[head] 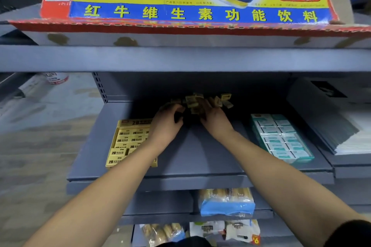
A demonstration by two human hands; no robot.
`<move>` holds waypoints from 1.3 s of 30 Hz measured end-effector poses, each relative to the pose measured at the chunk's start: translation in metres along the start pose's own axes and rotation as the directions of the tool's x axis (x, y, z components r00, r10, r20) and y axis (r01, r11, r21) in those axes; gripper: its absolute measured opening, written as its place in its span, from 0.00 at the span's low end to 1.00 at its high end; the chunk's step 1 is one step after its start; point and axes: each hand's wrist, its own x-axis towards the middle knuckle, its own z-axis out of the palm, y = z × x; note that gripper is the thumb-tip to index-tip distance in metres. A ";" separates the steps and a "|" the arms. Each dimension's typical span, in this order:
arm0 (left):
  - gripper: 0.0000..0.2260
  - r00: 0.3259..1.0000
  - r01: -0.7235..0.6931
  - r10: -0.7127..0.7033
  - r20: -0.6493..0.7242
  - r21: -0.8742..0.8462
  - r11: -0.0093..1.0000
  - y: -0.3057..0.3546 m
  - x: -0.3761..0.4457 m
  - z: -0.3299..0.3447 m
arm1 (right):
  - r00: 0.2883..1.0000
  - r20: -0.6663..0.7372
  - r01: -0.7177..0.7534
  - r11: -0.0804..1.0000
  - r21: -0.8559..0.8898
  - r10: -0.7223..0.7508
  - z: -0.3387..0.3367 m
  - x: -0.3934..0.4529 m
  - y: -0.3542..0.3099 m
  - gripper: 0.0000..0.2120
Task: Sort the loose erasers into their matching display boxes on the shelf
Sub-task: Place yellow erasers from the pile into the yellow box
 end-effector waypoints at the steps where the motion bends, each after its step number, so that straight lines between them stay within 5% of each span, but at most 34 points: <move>1: 0.15 1.000 0.006 -0.006 0.017 0.006 1.000 0.001 -0.002 0.000 | 0.999 -0.040 0.037 0.999 0.034 -0.036 -0.003 -0.007 -0.005 0.28; 12: 0.14 0.999 -0.049 0.049 0.000 -0.135 0.990 0.018 -0.032 0.008 | 0.991 -0.105 0.113 0.947 0.299 -0.085 -0.022 -0.053 -0.029 0.24; 19: 0.22 0.998 -0.056 0.060 0.006 -0.257 0.965 0.019 -0.044 0.009 | 0.985 -0.020 -0.121 0.769 0.627 0.171 -0.034 -0.068 -0.031 0.12; 31: 0.16 0.997 -0.079 0.072 -0.042 -0.237 0.968 0.023 -0.053 0.006 | 0.995 -0.027 -0.065 0.801 0.594 0.100 -0.035 -0.080 -0.032 0.15; 33: 0.15 0.997 -0.065 0.053 -0.056 -0.240 0.969 0.023 -0.053 0.005 | 0.979 0.026 -0.170 0.734 0.657 0.203 -0.034 -0.078 -0.034 0.15; 36: 0.14 0.996 -0.050 0.030 -0.084 -0.248 0.967 0.025 -0.053 0.004 | 0.913 0.224 -0.374 0.483 0.791 0.341 -0.032 -0.074 -0.036 0.12; 39: 0.15 0.997 -0.071 0.060 -0.049 -0.259 0.963 0.026 -0.053 0.002 | 0.882 0.295 -0.416 0.312 0.854 0.368 -0.031 -0.069 -0.038 0.08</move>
